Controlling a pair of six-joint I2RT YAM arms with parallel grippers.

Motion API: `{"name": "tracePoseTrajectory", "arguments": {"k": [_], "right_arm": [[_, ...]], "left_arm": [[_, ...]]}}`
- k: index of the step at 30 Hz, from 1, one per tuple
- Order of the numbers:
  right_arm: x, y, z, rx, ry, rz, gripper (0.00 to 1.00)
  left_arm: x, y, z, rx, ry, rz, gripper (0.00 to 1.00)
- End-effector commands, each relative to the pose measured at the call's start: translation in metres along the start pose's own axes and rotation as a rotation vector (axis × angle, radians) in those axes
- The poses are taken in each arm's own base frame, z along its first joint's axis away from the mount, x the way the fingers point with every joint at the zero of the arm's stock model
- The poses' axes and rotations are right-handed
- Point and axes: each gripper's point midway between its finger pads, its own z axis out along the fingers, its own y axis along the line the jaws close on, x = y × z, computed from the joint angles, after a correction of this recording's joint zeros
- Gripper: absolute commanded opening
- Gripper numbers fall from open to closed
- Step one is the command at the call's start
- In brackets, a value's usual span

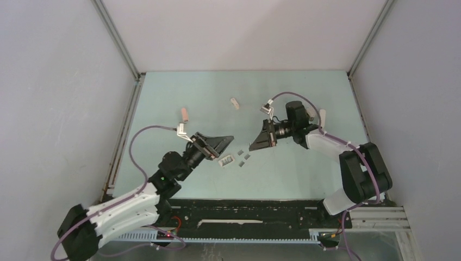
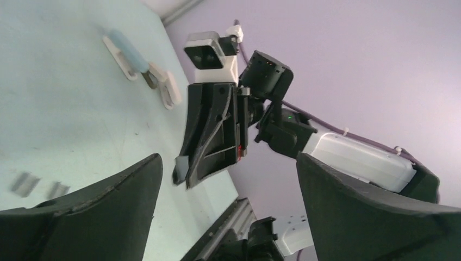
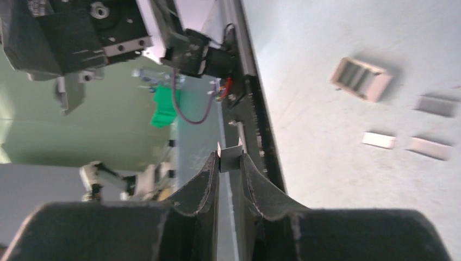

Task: Unload the staples from the stapler
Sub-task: Pick up the staple from the center of the board, then place the staple at the center of the board.

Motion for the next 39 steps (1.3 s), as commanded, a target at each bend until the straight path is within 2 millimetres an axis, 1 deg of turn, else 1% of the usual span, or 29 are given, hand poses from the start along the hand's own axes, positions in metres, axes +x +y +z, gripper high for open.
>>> {"name": "tracePoseTrajectory", "arguments": {"k": [1, 2, 4, 5, 6, 8, 13, 15, 18, 22, 27, 31, 36, 37, 39], "right_arm": [[-0.013, -0.006, -0.022, 0.144, -0.014, -0.165, 0.2], [-0.017, -0.007, -0.027, 0.178, -0.013, -0.205, 0.19], [-0.02, -0.013, -0.038, 0.266, -0.004, -0.27, 0.19], [-0.02, -0.017, -0.043, 0.313, 0.009, -0.315, 0.19], [-0.017, -0.021, -0.048, 0.358, 0.026, -0.334, 0.19], [-0.012, -0.032, -0.057, 0.464, 0.072, -0.376, 0.19], [0.009, -0.075, -0.084, 0.781, 0.238, -0.49, 0.19], [0.017, -0.091, -0.092, 0.88, 0.298, -0.517, 0.2], [0.022, -0.11, -0.1, 0.98, 0.367, -0.532, 0.2], [0.028, -0.126, -0.098, 1.057, 0.447, -0.555, 0.2], [0.041, -0.147, -0.094, 1.123, 0.568, -0.567, 0.22], [0.051, -0.156, -0.09, 1.123, 0.627, -0.548, 0.23], [0.06, -0.162, -0.085, 1.114, 0.674, -0.526, 0.25], [0.061, -0.165, -0.088, 1.133, 0.693, -0.518, 0.26], [0.064, -0.167, -0.088, 1.134, 0.711, -0.512, 0.28]], "left_arm": [[-0.018, 0.047, -0.034, -0.239, -0.006, 0.314, 1.0], [-0.023, 0.05, -0.041, -0.269, -0.008, 0.361, 1.0], [-0.03, 0.061, -0.054, -0.335, -0.007, 0.434, 1.0], [-0.032, 0.065, -0.059, -0.354, -0.002, 0.467, 1.0], [-0.032, 0.072, -0.065, -0.385, 0.011, 0.492, 1.0], [-0.032, 0.079, -0.071, -0.413, 0.026, 0.517, 1.0], [-0.031, 0.094, -0.081, -0.467, 0.043, 0.548, 1.0], [-0.032, 0.096, -0.084, -0.471, 0.036, 0.551, 1.0], [-0.033, 0.097, -0.088, -0.469, 0.026, 0.551, 1.0], [-0.032, 0.1, -0.091, -0.468, 0.02, 0.54, 1.0], [-0.029, 0.101, -0.09, -0.461, 0.022, 0.525, 1.0], [-0.029, 0.101, -0.089, -0.459, 0.022, 0.522, 1.0], [-0.028, 0.101, -0.089, -0.458, 0.022, 0.515, 1.0], [-0.027, 0.102, -0.089, -0.457, 0.023, 0.514, 1.0], [-0.027, 0.101, -0.089, -0.454, 0.021, 0.511, 1.0]]}}
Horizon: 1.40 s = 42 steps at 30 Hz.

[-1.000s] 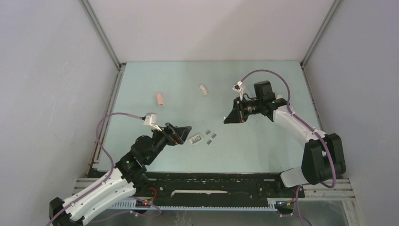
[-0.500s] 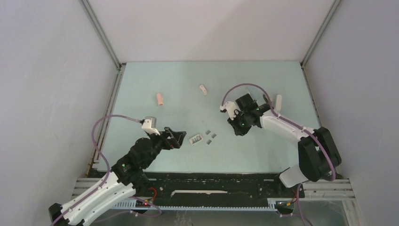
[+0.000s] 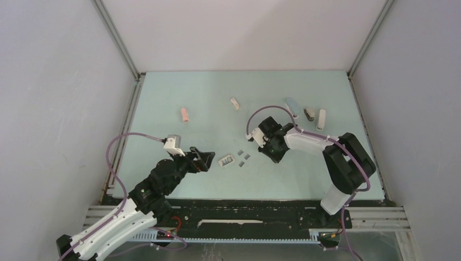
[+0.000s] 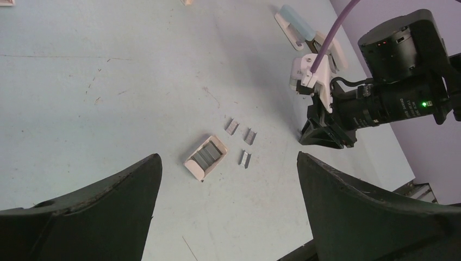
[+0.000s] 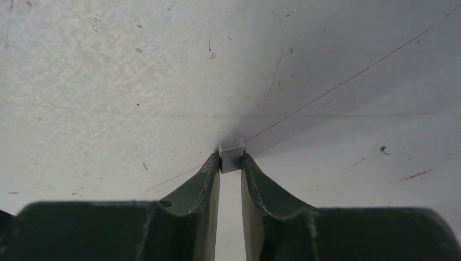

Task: Unload the staples from the stapler
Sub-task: Place the staple at the center of the board.

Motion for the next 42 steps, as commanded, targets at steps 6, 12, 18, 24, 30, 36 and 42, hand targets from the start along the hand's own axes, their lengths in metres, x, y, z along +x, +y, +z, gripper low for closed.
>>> {"name": "tracePoseTrajectory", "arguments": {"k": [6, 12, 18, 24, 30, 36, 42], "right_arm": [[0.0, 0.001, 0.003, 0.001, 0.058, -0.032, 0.36], [-0.006, 0.004, -0.002, -0.036, 0.028, -0.009, 0.48], [-0.025, -0.001, -0.04, -0.072, -0.129, 0.027, 0.6], [-0.049, 0.001, -0.098, -0.128, -0.387, 0.002, 0.64], [-0.076, 0.006, -0.162, -0.152, -0.716, -0.052, 0.73], [-0.08, 0.024, -0.175, -0.363, -0.823, -0.076, 0.96], [-0.058, 0.025, -0.124, -0.377, -0.583, -0.05, 0.92]], "left_arm": [[0.001, 0.003, 0.001, 0.002, -0.017, -0.014, 1.0], [0.002, 0.002, 0.0, 0.011, -0.018, -0.022, 1.0], [-0.006, -0.002, -0.005, 0.04, -0.056, -0.036, 1.0], [-0.015, -0.011, -0.01, 0.115, -0.121, -0.046, 1.0], [-0.012, -0.014, -0.007, 0.147, -0.134, -0.038, 1.0], [-0.005, -0.011, 0.0, 0.132, -0.114, -0.019, 1.0], [0.001, -0.007, 0.003, 0.123, -0.104, -0.02, 1.0]]}}
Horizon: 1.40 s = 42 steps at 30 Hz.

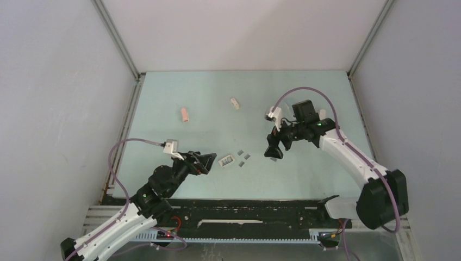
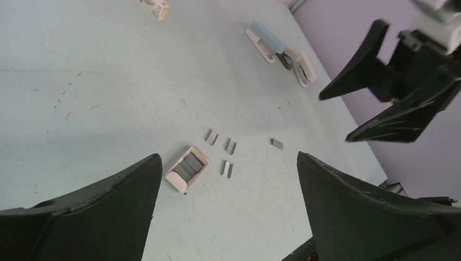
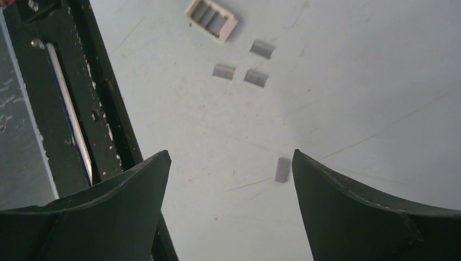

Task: Unload the staples from the stapler
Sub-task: Place the staple at the center of the board, then pick up the staple from the center of the board.

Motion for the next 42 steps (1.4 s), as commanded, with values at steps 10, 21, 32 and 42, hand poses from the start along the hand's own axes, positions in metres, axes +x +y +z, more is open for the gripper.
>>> {"name": "tracePoseTrajectory", "arguments": {"k": [10, 21, 32, 42], "right_arm": [[0.076, -0.037, 0.031, 0.213, 0.388, 0.023, 0.87], [0.108, -0.055, 0.052, 0.305, 0.551, 0.04, 0.75], [0.112, -0.057, 0.067, 0.277, 0.571, 0.07, 0.62], [0.117, -0.059, 0.071, 0.265, 0.587, 0.106, 0.53]], "left_arm": [[0.005, 0.003, 0.005, 0.02, -0.026, -0.007, 1.0], [0.009, 0.004, 0.005, 0.024, -0.027, -0.021, 1.0], [0.01, 0.003, 0.004, 0.033, -0.022, -0.028, 1.0], [0.012, 0.004, 0.004, 0.036, -0.023, -0.034, 1.0]]}}
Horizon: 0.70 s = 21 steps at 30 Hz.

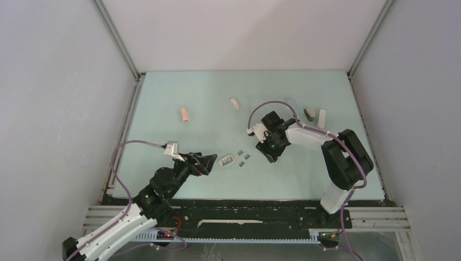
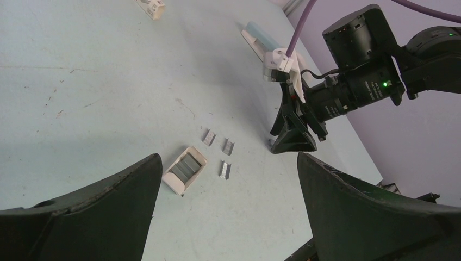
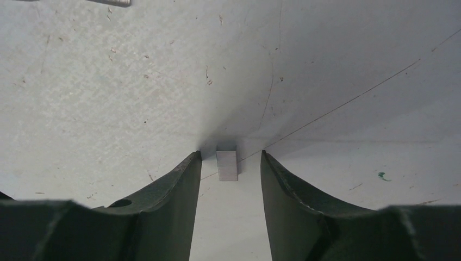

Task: Unload the staples from the stapler
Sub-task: Pick up the staple from the center of the board.

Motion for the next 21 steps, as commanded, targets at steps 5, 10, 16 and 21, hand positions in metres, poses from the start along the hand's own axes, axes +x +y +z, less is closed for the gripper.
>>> {"name": "tracePoseTrajectory", "arguments": {"k": [5, 10, 16, 21], "right_arm": [[-0.016, -0.003, -0.0026, -0.008, -0.038, 0.017, 0.5], [-0.015, -0.0001, 0.0001, -0.013, -0.022, 0.011, 0.39], [-0.0128, -0.0009, 0.0001, -0.004, -0.011, 0.017, 0.29], [-0.0108, -0.0024, 0.0004, 0.006, 0.0, 0.019, 0.21]], "left_arm": [[0.0026, -0.0009, 0.0009, 0.022, -0.01, -0.019, 1.0], [0.0027, -0.0009, 0.0003, 0.024, -0.011, -0.021, 1.0], [0.0021, -0.0004, -0.0006, 0.023, -0.014, -0.022, 1.0], [0.0027, -0.0003, -0.0006, 0.023, -0.013, -0.024, 1.0]]}}
